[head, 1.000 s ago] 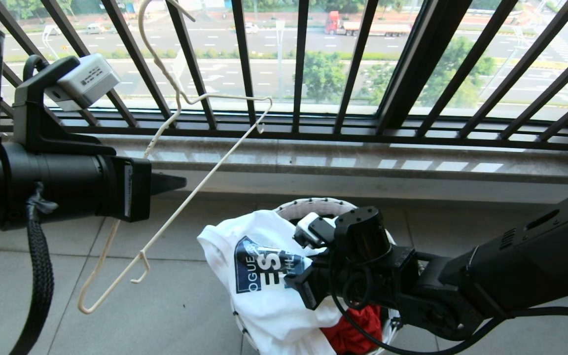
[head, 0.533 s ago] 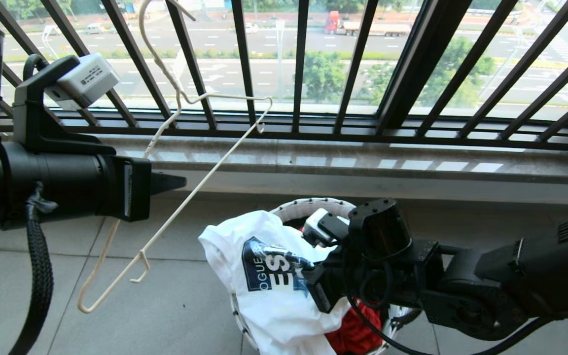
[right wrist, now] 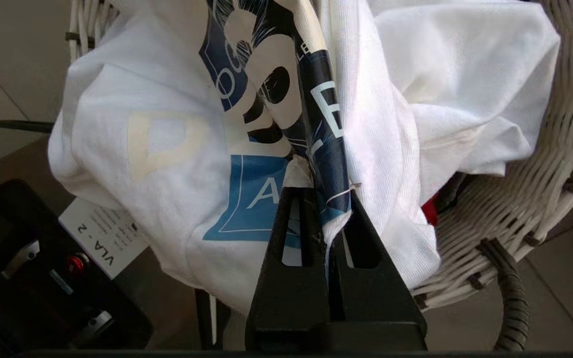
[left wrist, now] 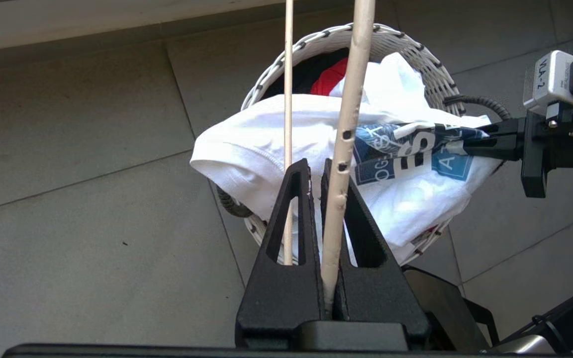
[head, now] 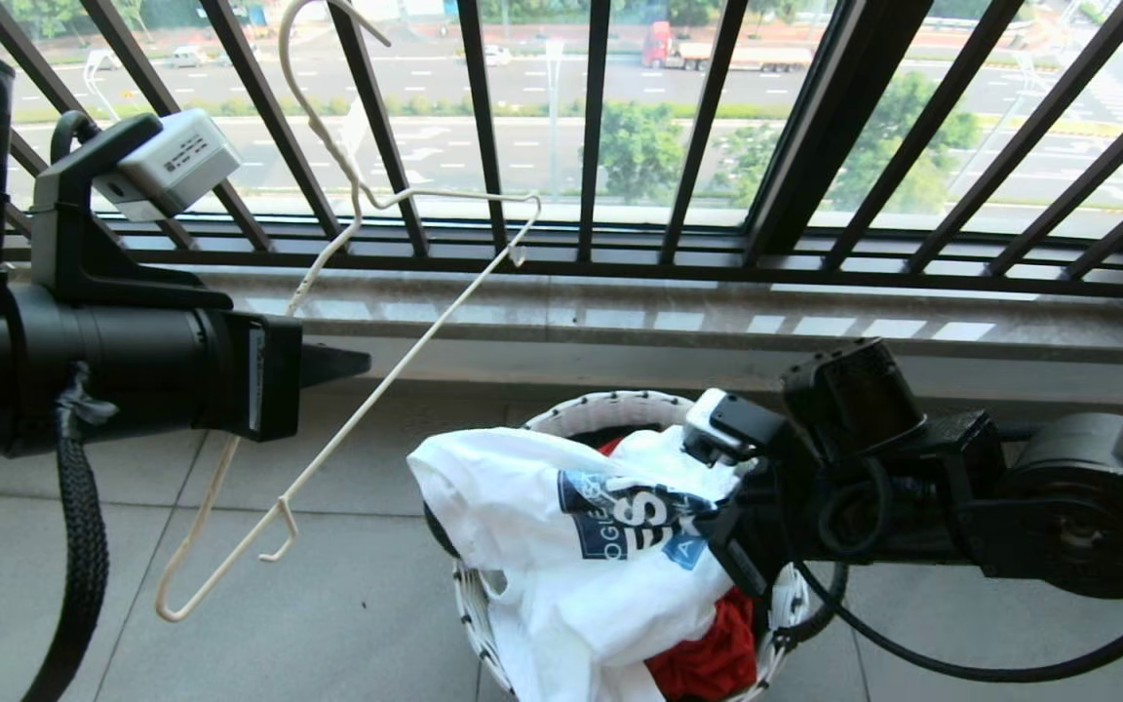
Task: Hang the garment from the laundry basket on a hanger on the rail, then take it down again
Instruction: Pick up clothes from the basket
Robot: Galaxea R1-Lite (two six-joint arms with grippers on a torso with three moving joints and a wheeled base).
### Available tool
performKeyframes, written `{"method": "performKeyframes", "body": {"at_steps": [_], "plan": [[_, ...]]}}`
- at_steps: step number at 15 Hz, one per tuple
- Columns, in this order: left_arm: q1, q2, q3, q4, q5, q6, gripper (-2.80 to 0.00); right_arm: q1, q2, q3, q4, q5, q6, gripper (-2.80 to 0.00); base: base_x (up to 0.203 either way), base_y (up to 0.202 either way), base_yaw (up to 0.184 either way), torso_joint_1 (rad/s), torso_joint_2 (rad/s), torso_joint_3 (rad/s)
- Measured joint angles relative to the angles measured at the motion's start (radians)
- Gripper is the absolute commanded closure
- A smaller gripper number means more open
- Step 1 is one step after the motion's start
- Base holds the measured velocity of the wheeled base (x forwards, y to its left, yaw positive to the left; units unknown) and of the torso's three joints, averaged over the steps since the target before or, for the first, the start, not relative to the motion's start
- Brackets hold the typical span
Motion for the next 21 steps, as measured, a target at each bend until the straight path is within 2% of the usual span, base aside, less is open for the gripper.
{"method": "performKeyframes", "body": {"at_steps": [5, 11, 14, 16, 21], "plan": [[-0.002, 0.003, 0.006, 0.0, 0.0, 0.001, 0.0, -0.087, -0.071, -0.098, 0.287, -0.007, -0.015, 0.0, 0.0, 0.0, 0.0, 0.0, 0.0, 0.0], [-0.006, 0.005, 0.011, 0.0, 0.0, 0.009, 0.0, -0.096, -0.146, -0.155, 0.559, -0.063, -0.041, 0.0, 0.0, 0.0, 0.0, 0.0, 0.0, 0.0], [-0.006, 0.005, 0.013, 0.0, 0.0, 0.013, 0.0, -0.091, -0.117, -0.167, 0.633, -0.077, -0.049, 0.0, 0.0, 0.0, 0.0, 0.0, 0.0, 0.0], [-0.006, 0.005, 0.014, 0.0, 0.0, 0.013, 0.0, -0.062, -0.068, -0.165, 0.654, -0.11, -0.05, 0.0, 0.0, 0.0, 0.0, 0.0, 0.0, 0.0], [-0.006, 0.003, 0.013, 0.0, 0.0, 0.012, 0.0, 0.114, -0.027, -0.106, 0.701, -0.14, -0.043, 0.0, 0.0, 0.0, 0.0, 0.0, 0.0, 0.0]]}}
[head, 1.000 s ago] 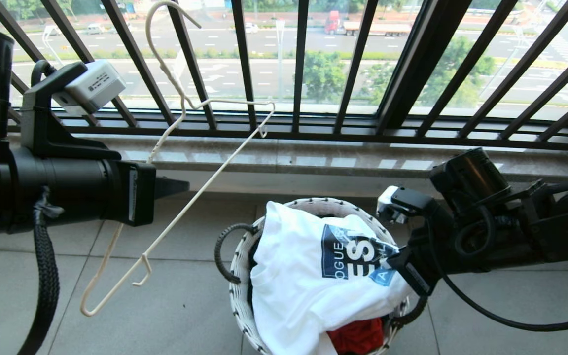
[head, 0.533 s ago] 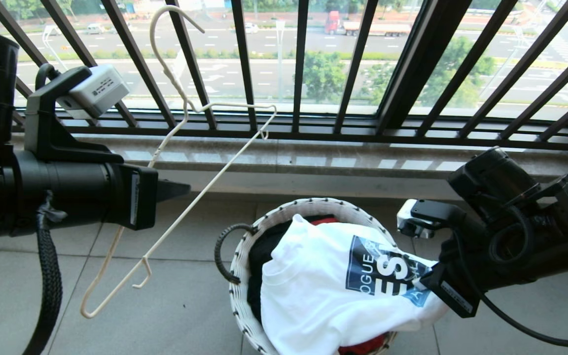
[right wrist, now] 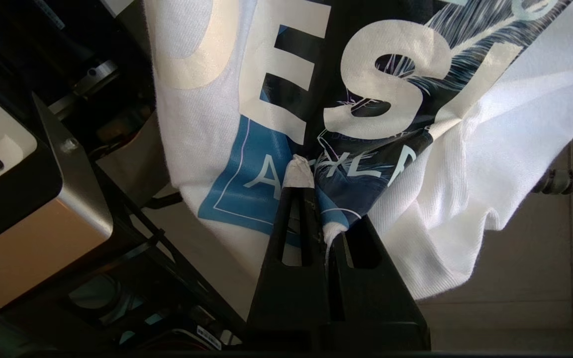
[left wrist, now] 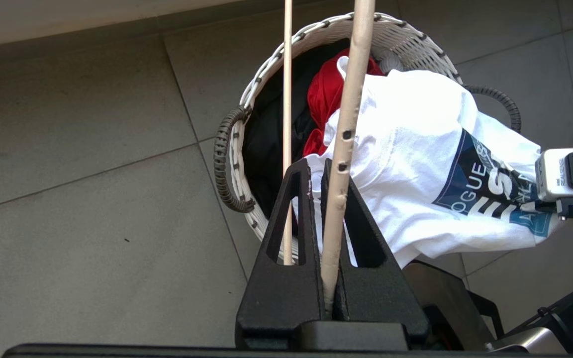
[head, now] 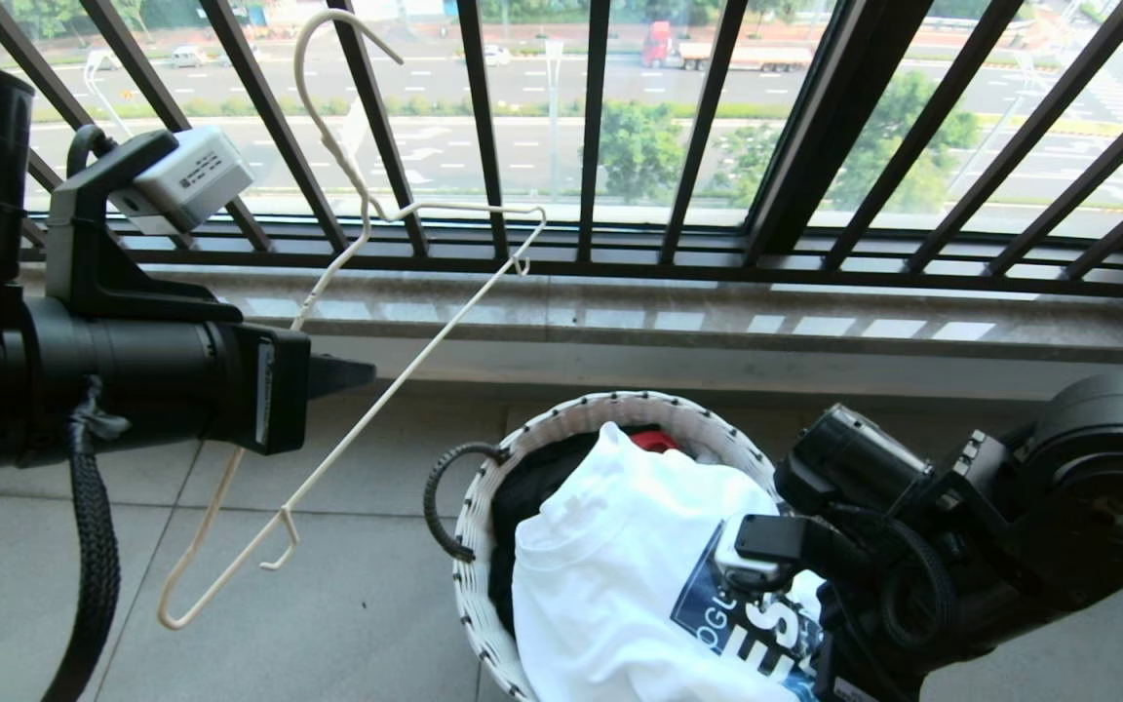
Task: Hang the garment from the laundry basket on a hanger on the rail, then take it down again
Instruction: Pick up clothes from the basket
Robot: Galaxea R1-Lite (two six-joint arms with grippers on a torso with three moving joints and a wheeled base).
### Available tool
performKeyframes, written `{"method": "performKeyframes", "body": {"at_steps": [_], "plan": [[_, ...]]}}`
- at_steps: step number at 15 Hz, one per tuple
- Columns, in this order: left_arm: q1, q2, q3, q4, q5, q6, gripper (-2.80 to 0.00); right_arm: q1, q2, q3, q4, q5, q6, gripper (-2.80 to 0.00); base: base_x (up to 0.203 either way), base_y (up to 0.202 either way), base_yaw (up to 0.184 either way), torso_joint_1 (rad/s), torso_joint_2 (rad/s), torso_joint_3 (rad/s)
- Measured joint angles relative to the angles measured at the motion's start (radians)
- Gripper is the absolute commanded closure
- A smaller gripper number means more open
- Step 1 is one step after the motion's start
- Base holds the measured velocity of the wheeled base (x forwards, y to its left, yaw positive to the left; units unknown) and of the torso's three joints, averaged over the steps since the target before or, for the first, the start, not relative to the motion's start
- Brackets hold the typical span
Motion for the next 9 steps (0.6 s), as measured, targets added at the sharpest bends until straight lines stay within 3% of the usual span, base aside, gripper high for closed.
{"method": "performKeyframes", "body": {"at_steps": [3, 9], "plan": [[0.0, -0.001, 0.0, 0.001, 0.0, 0.001, 0.0, 0.095, -0.019, 0.042, 0.007, -0.005, 0.01, 0.0, 0.0, 0.0, 0.0, 0.0, 0.0, 0.0], [0.0, -0.001, 0.0, 0.0, 0.0, 0.002, 0.0, 0.155, -0.005, 0.08, 0.004, -0.056, 0.013, 0.0, 0.0, 0.0, 0.0, 0.0, 0.0, 0.0]]}}
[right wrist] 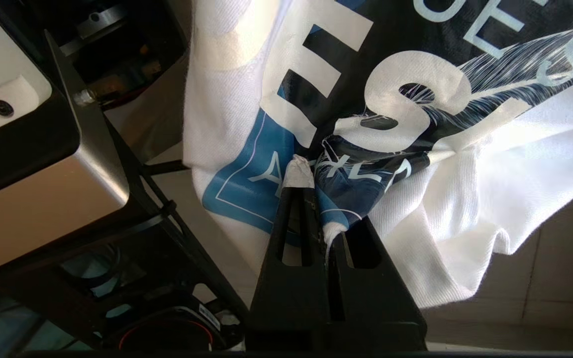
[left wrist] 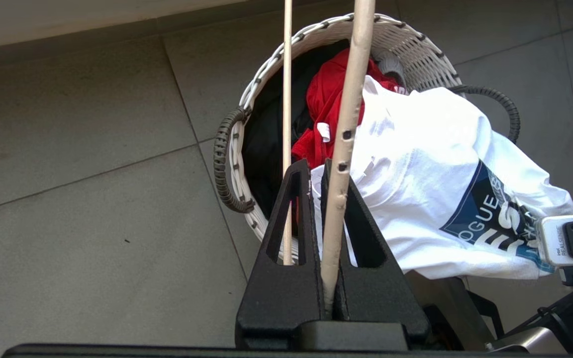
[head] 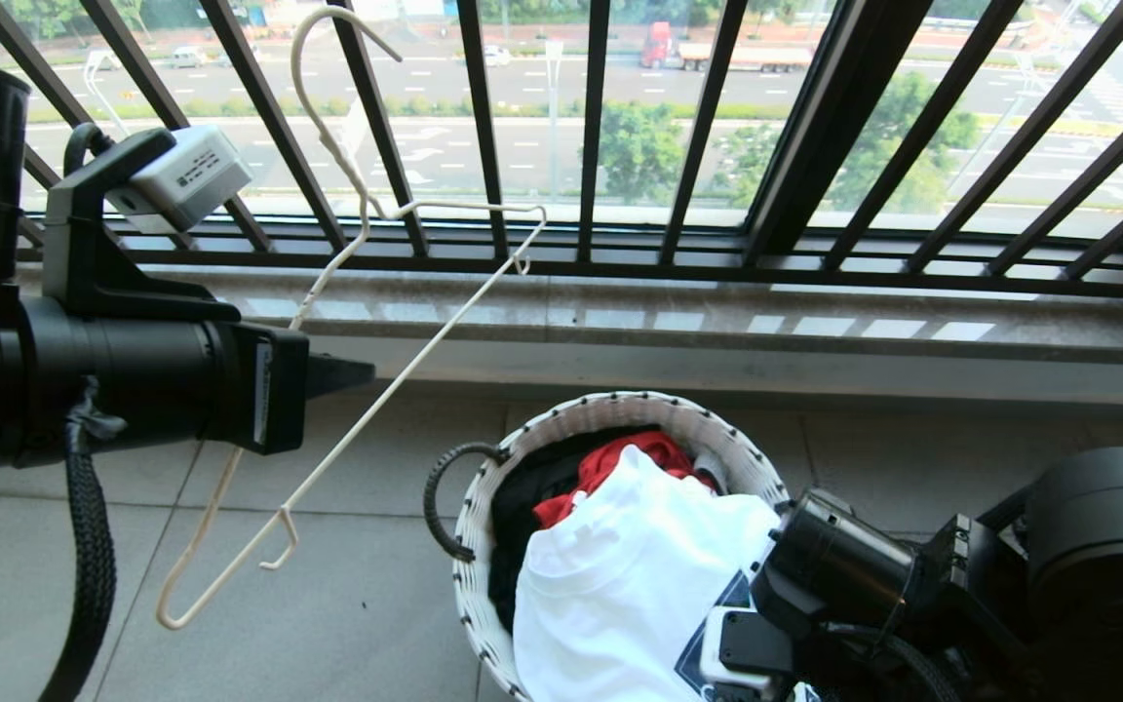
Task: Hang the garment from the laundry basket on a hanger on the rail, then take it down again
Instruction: Pick up clothes from the basket
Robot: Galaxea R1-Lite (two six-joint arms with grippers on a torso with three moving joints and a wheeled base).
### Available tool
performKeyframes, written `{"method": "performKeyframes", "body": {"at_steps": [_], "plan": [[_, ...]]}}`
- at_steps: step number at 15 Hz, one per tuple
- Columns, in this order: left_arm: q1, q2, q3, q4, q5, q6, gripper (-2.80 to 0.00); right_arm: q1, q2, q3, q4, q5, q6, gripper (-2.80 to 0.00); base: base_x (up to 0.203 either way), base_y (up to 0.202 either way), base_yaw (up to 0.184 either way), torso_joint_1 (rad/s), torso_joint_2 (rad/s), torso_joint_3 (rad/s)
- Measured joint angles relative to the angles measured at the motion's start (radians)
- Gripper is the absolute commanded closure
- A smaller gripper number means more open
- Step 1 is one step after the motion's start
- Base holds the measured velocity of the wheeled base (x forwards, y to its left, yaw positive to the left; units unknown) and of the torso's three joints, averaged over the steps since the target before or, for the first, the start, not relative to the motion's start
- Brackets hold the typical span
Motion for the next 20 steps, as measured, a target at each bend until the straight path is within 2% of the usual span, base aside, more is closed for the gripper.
{"method": "performKeyframes", "body": {"at_steps": [2, 3, 4, 11, 15, 19, 20], "plan": [[0.0, 0.0, 0.0, 0.0, 0.0, 0.0, 0.0, 0.002, 0.025, -0.004, -0.021, -0.009, 0.008, 0.0, 0.0, 0.0, 0.0, 0.0, 0.0, 0.0], [0.0, 0.0, 0.0, 0.0, 0.0, 0.0, 0.0, 0.002, 0.03, -0.003, -0.037, -0.009, 0.009, -0.15, 0.0, 0.0, 0.0, 0.0, 0.0, 0.0], [0.0, 0.0, 0.0, 0.0, 0.0, 0.0, 0.0, 0.002, 0.031, -0.001, -0.042, -0.009, 0.008, -2.8, 0.0, 0.0, 0.0, 0.0, 0.0, 0.0], [0.0, 0.001, 0.001, 0.0, 0.001, 0.0, 0.0, -0.018, -0.039, -0.005, -0.041, -0.009, 0.008, -2.8, 0.0, 0.0, 0.0, 0.0, 0.0, 0.0], [0.0, 0.003, 0.001, 0.0, -0.002, -0.001, 0.0, -0.105, -0.158, -0.045, -0.04, 0.003, 0.007, -2.8, 0.0, 0.0, 0.0, 0.0, 0.0, 0.0], [-0.005, 0.006, 0.001, 0.0, -0.003, -0.002, 0.0, -0.165, -0.211, -0.092, -0.084, 0.072, 0.022, -2.8, 0.0, 0.0, 0.0, 0.0, 0.0, 0.0], [-0.006, 0.009, 0.001, 0.0, -0.002, -0.002, 0.0, -0.175, -0.198, -0.095, -0.115, 0.074, 0.039, 0.0, 0.0, 0.0, 0.0, 0.0, 0.0, 0.0]]}}
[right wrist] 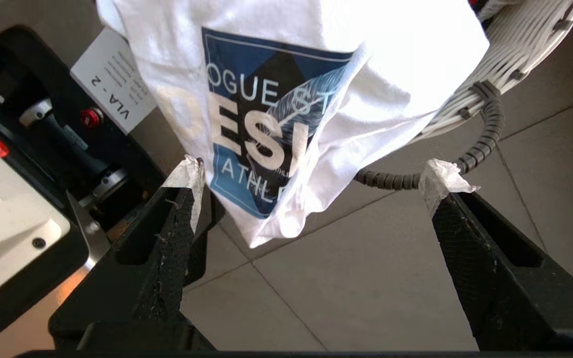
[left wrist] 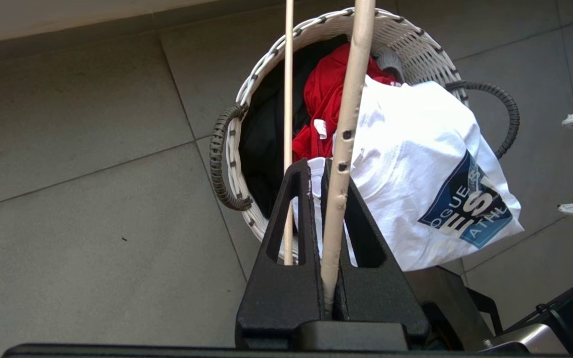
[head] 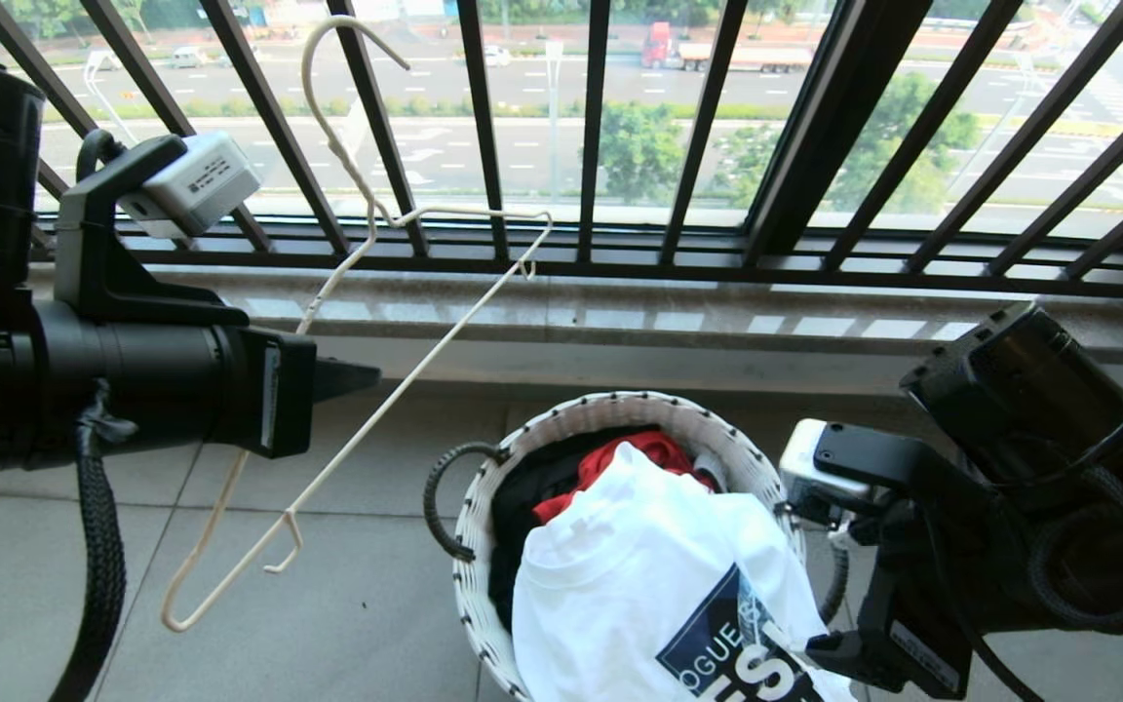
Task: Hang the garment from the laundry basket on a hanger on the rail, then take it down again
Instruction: Pick up clothes from the basket
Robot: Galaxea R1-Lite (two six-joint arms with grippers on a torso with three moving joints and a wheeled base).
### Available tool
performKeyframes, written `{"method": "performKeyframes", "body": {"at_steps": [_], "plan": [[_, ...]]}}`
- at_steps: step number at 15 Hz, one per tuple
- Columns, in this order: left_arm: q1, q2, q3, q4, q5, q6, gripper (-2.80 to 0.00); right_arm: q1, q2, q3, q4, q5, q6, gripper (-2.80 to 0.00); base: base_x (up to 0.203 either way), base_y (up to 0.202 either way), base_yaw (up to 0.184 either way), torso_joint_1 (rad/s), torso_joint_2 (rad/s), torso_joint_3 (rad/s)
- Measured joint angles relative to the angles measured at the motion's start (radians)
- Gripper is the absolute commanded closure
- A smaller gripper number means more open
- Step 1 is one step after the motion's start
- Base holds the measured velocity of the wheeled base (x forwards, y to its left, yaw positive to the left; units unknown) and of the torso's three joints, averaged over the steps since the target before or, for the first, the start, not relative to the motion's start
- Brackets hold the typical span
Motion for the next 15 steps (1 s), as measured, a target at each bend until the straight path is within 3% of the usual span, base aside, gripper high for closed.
{"method": "performKeyframes", "body": {"at_steps": [7, 11, 15], "plan": [[0.003, 0.042, 0.0, 0.007, 0.002, -0.001, 0.0, -0.024, 0.165, -0.044, -0.223, -0.007, 0.202, 0.0, 0.0, 0.0, 0.0, 0.0, 0.0, 0.0], [0.004, 0.061, 0.003, 0.005, 0.002, 0.0, 0.0, -0.024, 0.306, -0.201, -0.245, -0.119, 0.302, 0.0, 0.0, 0.0, 0.0, 0.0, 0.0, 0.0], [0.004, 0.068, 0.006, 0.004, 0.002, 0.0, 0.0, -0.018, 0.445, -0.373, -0.174, -0.214, 0.336, 0.0, 0.0, 0.0, 0.0, 0.0, 0.0, 0.0]]}}
